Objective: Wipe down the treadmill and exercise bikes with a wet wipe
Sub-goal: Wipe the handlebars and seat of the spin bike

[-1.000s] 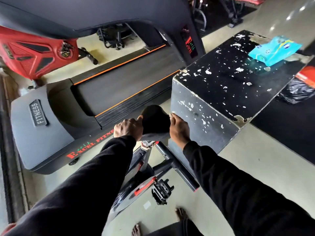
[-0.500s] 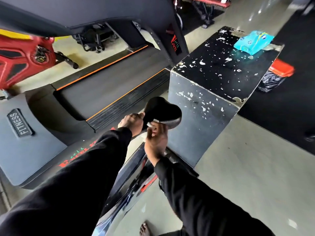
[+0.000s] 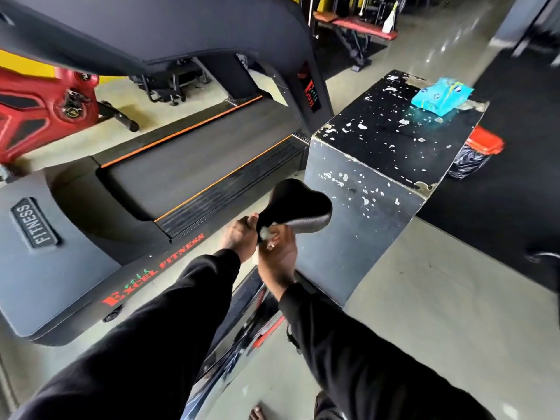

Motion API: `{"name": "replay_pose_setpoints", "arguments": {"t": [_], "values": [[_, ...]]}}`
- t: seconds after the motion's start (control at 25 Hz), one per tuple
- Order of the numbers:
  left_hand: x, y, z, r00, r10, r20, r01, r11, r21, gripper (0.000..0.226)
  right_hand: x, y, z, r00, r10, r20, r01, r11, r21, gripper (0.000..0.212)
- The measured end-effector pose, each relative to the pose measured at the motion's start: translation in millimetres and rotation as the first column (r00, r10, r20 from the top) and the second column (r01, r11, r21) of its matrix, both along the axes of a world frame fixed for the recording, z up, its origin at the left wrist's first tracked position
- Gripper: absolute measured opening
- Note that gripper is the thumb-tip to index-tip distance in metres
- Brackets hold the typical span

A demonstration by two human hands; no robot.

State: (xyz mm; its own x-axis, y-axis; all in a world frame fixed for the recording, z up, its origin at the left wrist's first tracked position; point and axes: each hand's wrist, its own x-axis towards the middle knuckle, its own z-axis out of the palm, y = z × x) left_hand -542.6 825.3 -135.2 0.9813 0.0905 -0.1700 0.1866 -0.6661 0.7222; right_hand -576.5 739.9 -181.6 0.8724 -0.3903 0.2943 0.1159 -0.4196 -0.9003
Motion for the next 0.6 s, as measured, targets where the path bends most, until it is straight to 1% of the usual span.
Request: {"name": "replay_pose_setpoints", "arguments": {"t": [0.04, 0.08, 0.12, 0.16, 0.2, 0.24, 0.28, 0.32, 0.36, 0.4, 0.44, 0.48, 0.52, 0.56, 0.6], "values": [[-2.7, 3.9, -2.1, 1.000, 0.002, -0.024, -0.002, 1.000, -0.007, 0.051, -7.0, 4.6, -1.1, 0.997, 0.062, 0.036, -0.061, 0.997, -0.046, 0.020], [-5.2, 8.7, -5.8, 0.999, 0.006, -0.051, -0.007, 1.000, -0.015, 0.053, -5.3, 0.0, -0.8, 0.995, 0.090, 0.052, -0.086, 0.994, -0.071, 0.020], [-7.8, 14.5, -9.9, 0.997, 0.019, -0.070, -0.021, 0.999, -0.030, 0.058, 3.6, -9.9, -3.5, 0.997, 0.066, 0.042, -0.063, 0.995, -0.075, 0.019], [-10.5, 20.3, -13.2, 0.996, 0.036, -0.087, -0.041, 0.998, -0.050, 0.063, 14.3, -20.0, -4.6, 1.000, 0.000, -0.003, 0.000, 0.999, -0.053, 0.018], [-12.9, 24.1, -14.8, 0.994, 0.049, -0.095, -0.056, 0.996, -0.071, 0.065, 21.5, -27.2, -1.2, 0.994, -0.074, -0.082, 0.073, 0.997, -0.011, 0.017], [-16.1, 26.0, -14.7, 0.993, 0.060, -0.097, -0.069, 0.993, -0.093, 0.063, 23.6, -28.8, 2.4, 0.986, -0.099, -0.133, 0.101, 0.995, 0.005, 0.015], [-18.3, 27.0, -14.9, 0.993, 0.074, -0.091, -0.084, 0.990, -0.114, 0.059, 19.2, -23.0, 7.7, 0.993, -0.065, -0.099, 0.063, 0.998, -0.031, 0.015], [-20.4, 27.3, -14.2, 0.993, 0.079, -0.083, -0.090, 0.988, -0.129, 0.054, 11.0, -12.1, 13.2, 0.999, 0.033, -0.011, -0.034, 0.992, -0.121, 0.018], [-22.0, 26.5, -13.4, 0.993, 0.088, -0.078, -0.099, 0.986, -0.137, 0.050, 1.1, -1.1, 17.4, 0.983, 0.178, 0.047, -0.163, 0.961, -0.225, 0.024], [-22.5, 26.5, -15.0, 0.991, 0.114, -0.072, -0.123, 0.982, -0.145, 0.046, -7.7, 6.7, 20.1, 0.943, 0.328, 0.058, -0.292, 0.899, -0.327, 0.029], [-22.6, 28.2, -16.3, 0.985, 0.156, -0.074, -0.167, 0.971, -0.173, 0.044, -9.6, 9.1, 24.1, 0.896, 0.442, 0.041, -0.383, 0.815, -0.435, 0.033], [-22.1, 30.4, -19.0, 0.977, 0.196, -0.084, -0.210, 0.955, -0.211, 0.044, -4.3, 6.9, 29.8, 0.855, 0.517, 0.032, -0.423, 0.733, -0.533, 0.036], [-22.1, 31.9, -20.0, 0.970, 0.224, -0.098, -0.242, 0.941, -0.237, 0.047, 7.9, 0.7, 34.0, 0.838, 0.546, 0.017, -0.424, 0.669, -0.611, 0.038], [-21.6, 32.9, -20.2, 0.964, 0.246, -0.102, -0.264, 0.929, -0.259, 0.050, 24.5, -7.2, 37.8, 0.846, 0.532, -0.020, -0.413, 0.631, -0.657, 0.040], [-22.1, 33.2, -19.2, 0.958, 0.265, -0.115, -0.287, 0.914, -0.288, 0.053, 41.3, -16.1, 42.4, 0.874, 0.475, -0.103, -0.415, 0.618, -0.668, 0.041]]}}
